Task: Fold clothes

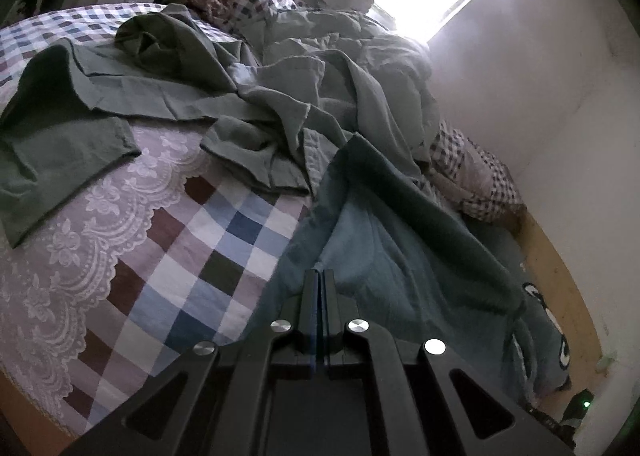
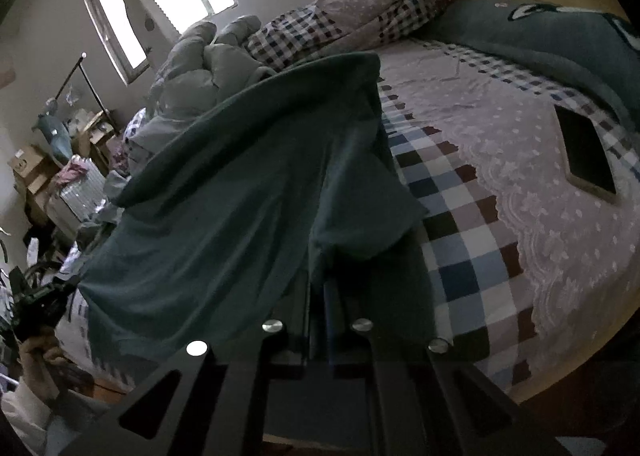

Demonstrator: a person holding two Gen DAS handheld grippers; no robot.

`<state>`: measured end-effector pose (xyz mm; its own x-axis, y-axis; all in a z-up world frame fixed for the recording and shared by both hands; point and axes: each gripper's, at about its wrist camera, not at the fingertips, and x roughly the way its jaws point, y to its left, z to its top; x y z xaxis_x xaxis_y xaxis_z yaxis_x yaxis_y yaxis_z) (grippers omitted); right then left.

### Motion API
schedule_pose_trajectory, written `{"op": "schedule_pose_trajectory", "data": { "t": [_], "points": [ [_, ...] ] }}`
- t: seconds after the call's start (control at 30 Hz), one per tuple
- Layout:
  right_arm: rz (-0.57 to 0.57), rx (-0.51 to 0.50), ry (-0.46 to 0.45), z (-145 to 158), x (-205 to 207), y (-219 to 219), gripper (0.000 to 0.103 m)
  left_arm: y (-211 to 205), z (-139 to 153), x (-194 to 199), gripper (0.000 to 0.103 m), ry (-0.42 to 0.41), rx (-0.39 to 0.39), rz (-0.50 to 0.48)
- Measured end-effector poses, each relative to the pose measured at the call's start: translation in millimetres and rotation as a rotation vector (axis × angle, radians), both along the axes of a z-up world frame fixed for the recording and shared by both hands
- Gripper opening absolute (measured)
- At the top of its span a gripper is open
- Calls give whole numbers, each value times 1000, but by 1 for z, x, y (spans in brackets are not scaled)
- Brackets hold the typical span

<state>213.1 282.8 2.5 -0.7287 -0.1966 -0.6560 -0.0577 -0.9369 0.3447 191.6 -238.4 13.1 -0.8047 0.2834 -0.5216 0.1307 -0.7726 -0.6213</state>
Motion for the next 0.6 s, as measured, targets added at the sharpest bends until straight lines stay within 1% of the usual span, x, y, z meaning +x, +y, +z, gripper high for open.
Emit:
{"op": "schedule_pose_trajectory", "data": {
  "t": [0.17, 0.3, 0.4, 0.5, 0.53, 0.6],
  "points": [
    [-5, -9, -45, -7, 1, 2, 4, -4, -4, -1, 0, -19, 20, 24],
    [35, 62, -132, -24, -10, -9, 4, -4, -2, 2, 0, -10, 20, 39],
    [86, 74, -129, -25, -9, -18, 4, -4, -2, 3, 0, -14, 15, 42],
    [105, 90, -133, -27, -8, -23, 4, 0, -8, -2, 0, -69, -10, 28],
    [83, 101, -139, -28, -8, -21, 4, 1, -12, -4, 0, -93, -16, 22],
    [39, 124, -151, -29, -9, -17, 4, 2, -15, -6, 0, -111, -24, 18]
  ]
}}
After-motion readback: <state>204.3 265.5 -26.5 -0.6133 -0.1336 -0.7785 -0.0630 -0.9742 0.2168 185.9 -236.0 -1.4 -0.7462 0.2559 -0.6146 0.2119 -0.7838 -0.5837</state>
